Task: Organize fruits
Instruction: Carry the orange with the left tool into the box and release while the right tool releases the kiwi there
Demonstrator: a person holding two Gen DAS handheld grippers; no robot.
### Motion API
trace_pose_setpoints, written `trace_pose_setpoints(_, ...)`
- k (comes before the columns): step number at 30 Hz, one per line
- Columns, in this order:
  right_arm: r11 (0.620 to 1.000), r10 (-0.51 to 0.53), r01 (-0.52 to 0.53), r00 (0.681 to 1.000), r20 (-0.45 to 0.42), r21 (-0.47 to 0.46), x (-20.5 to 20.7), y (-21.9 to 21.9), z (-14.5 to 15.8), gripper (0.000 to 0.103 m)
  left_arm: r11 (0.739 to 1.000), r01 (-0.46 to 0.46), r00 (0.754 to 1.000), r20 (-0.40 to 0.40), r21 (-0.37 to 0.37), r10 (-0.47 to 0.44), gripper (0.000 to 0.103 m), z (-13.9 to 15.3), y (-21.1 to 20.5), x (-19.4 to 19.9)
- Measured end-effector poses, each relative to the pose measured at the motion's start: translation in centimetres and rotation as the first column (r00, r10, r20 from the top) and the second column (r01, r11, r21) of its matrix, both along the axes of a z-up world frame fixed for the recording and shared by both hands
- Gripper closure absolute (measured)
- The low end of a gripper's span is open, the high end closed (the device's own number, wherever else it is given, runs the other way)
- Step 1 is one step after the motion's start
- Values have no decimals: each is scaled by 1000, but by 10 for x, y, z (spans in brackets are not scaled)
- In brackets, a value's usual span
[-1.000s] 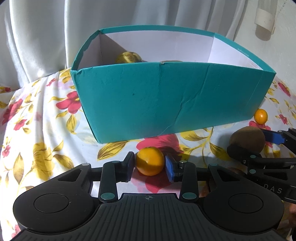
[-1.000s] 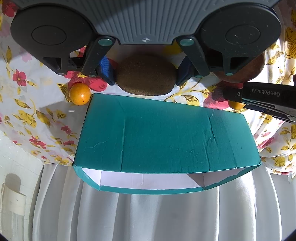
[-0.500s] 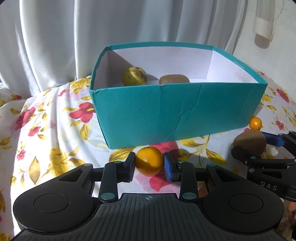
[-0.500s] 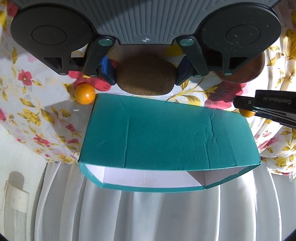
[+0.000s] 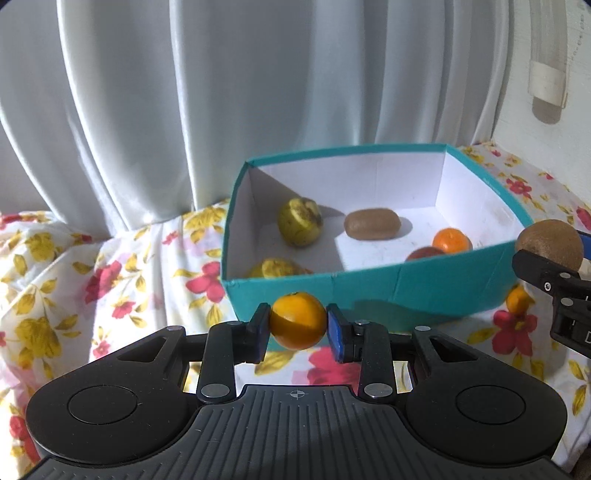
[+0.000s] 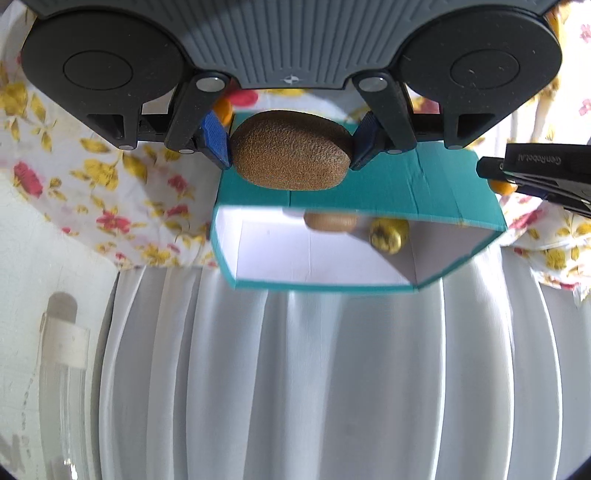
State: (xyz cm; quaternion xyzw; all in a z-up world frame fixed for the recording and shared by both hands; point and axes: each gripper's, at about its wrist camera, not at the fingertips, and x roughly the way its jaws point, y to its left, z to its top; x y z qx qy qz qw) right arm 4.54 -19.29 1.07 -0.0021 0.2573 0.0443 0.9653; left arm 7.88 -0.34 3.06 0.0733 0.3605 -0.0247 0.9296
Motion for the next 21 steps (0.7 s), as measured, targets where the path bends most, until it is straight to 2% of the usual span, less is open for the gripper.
trace_pose_setpoints(8,999,7,4,978,209,-49,16,2,64,34,998,-64,989,131,-15,66,67,62,-11,22)
trace_pose_setpoints(12,999,3,11,957,291,-46,22,9,85,34,996,-81,984,158,-38,86,67,73,-11,28)
trace_pose_setpoints(14,1000,1,8,954,301,-30,22,13,85,34,995,-87,985,142,-52,93,67,70,-9,31)
trace_pose_setpoints(21,1000,4,-9,967,254,20,28,14,71,34,992,-116,987,104,-55,121,67,58,-2,38)
